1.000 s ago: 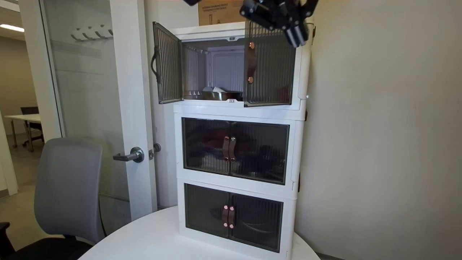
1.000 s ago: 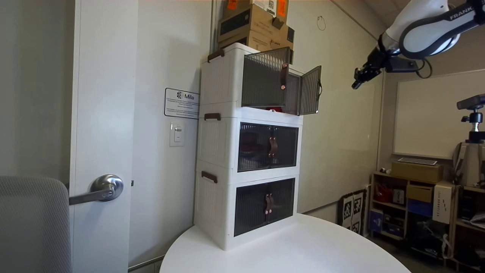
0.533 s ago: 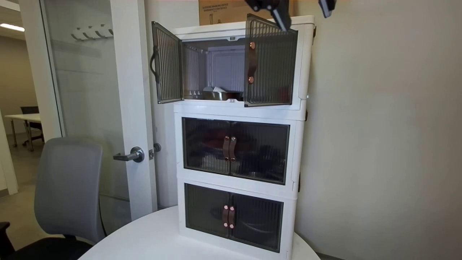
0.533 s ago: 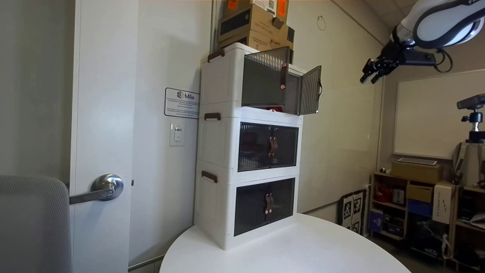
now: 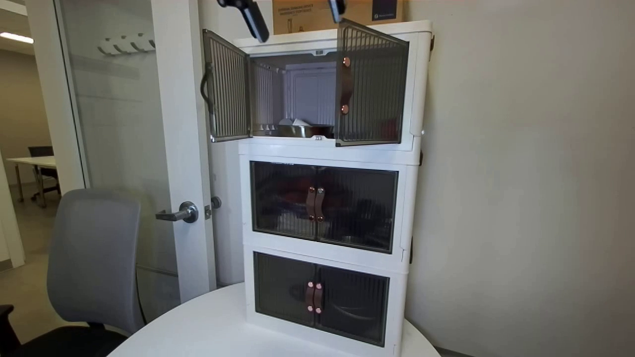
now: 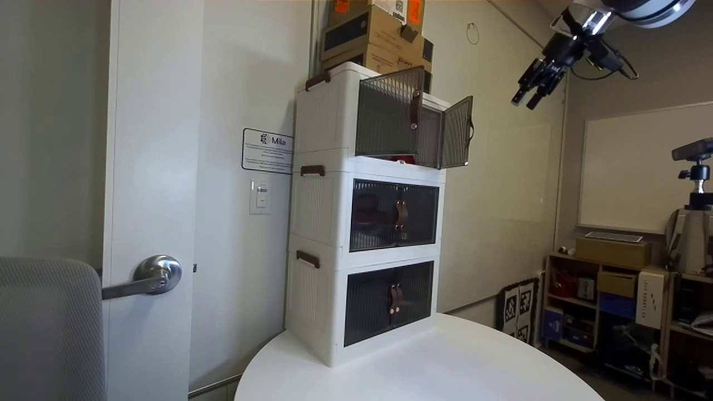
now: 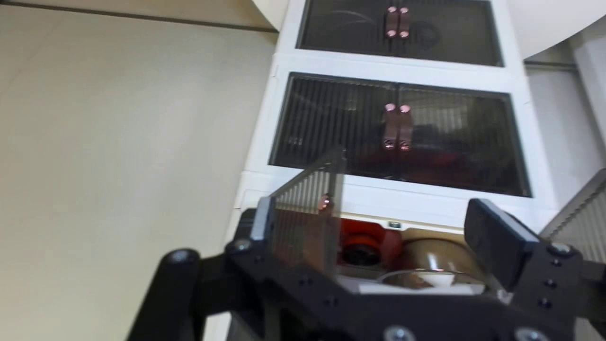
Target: Open the cabinet doors
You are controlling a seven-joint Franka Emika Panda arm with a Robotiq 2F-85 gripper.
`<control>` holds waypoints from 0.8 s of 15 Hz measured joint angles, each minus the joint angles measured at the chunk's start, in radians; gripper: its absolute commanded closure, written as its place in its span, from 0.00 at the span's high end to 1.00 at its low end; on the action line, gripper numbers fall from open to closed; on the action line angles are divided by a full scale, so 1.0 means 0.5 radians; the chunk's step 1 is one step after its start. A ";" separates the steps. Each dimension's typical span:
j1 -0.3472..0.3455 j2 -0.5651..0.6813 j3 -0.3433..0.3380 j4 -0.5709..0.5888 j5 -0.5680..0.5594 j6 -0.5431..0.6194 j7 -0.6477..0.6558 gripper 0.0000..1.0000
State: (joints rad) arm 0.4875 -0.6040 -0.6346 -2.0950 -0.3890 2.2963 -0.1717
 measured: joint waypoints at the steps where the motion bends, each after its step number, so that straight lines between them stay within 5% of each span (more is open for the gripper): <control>1: 0.009 -0.003 0.036 0.043 0.127 -0.104 -0.118 1.00; 7: -0.218 0.107 0.364 0.239 0.828 -0.745 -0.716 1.00; 12: -0.417 0.239 0.555 0.312 1.002 -0.989 -0.753 1.00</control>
State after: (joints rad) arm 0.2792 -0.4845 -0.3574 -1.9388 0.1119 1.8017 -0.5482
